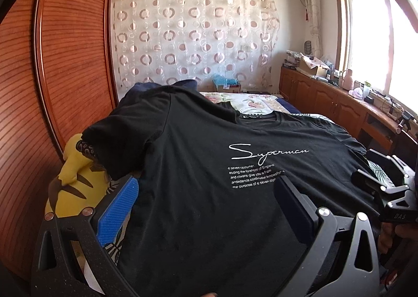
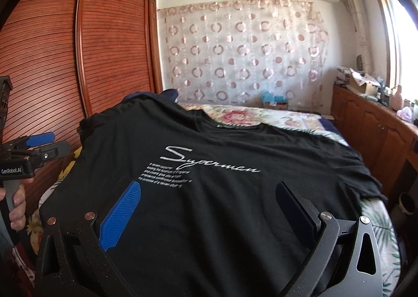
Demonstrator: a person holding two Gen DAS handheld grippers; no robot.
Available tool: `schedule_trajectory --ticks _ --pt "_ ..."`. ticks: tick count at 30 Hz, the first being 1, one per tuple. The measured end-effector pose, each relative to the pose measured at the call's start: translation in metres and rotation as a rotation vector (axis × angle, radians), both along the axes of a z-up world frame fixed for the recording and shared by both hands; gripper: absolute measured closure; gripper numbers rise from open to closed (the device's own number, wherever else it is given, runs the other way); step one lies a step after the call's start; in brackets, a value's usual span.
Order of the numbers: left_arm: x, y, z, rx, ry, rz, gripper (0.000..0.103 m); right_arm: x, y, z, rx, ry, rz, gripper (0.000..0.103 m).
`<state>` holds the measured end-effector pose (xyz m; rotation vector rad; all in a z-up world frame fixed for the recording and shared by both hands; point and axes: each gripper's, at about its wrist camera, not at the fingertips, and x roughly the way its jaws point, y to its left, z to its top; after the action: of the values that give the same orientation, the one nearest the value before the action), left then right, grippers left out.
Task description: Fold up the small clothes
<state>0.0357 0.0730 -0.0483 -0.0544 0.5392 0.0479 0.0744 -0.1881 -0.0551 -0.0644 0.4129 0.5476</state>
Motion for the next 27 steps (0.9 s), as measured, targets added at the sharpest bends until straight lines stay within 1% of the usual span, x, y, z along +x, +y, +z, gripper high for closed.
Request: schedule_trajectory --ticks 3,6,8,9,11,12,14,15,17,21,25,27 --pt "0.004 0.024 -0.004 -0.040 0.015 0.012 0.001 0.007 0.001 -0.003 -0.016 0.026 0.031 0.000" --pt "0.010 0.048 -0.003 -0.043 0.024 0.040 0.004 0.016 0.004 -0.005 -0.038 0.043 0.059 0.000" --pt "0.014 0.062 -0.003 -0.047 0.029 0.047 0.012 0.020 0.002 -0.001 -0.045 0.049 0.073 0.000" --pt "0.016 0.070 -0.002 -0.049 0.032 0.054 0.014 0.022 0.001 0.001 -0.047 0.050 0.080 0.000" --pt "0.024 0.084 0.000 -0.041 0.037 0.071 0.022 0.027 -0.001 0.005 -0.051 0.052 0.091 0.000" --pt "0.028 0.092 0.001 -0.041 0.042 0.074 0.024 0.030 0.000 0.005 -0.052 0.051 0.095 0.000" --pt "0.040 0.110 0.002 -0.067 0.060 0.087 0.038 0.034 -0.002 0.006 -0.053 0.052 0.108 0.000" --pt "0.042 0.116 0.003 -0.077 0.063 0.093 0.040 0.035 -0.003 0.007 -0.056 0.051 0.114 0.000" --pt "0.053 0.132 0.002 -0.095 0.070 0.119 0.050 0.037 -0.002 0.005 -0.062 0.046 0.125 0.000" --pt "0.076 0.153 -0.004 -0.091 0.108 0.147 0.056 0.042 0.009 0.001 -0.082 0.036 0.145 0.000" --pt "0.097 0.171 -0.015 -0.139 0.157 0.169 0.056 0.045 0.015 0.000 -0.098 0.030 0.156 0.000" --pt "0.103 0.175 -0.017 -0.149 0.167 0.168 0.061 0.045 0.017 -0.001 -0.101 0.031 0.161 0.000"
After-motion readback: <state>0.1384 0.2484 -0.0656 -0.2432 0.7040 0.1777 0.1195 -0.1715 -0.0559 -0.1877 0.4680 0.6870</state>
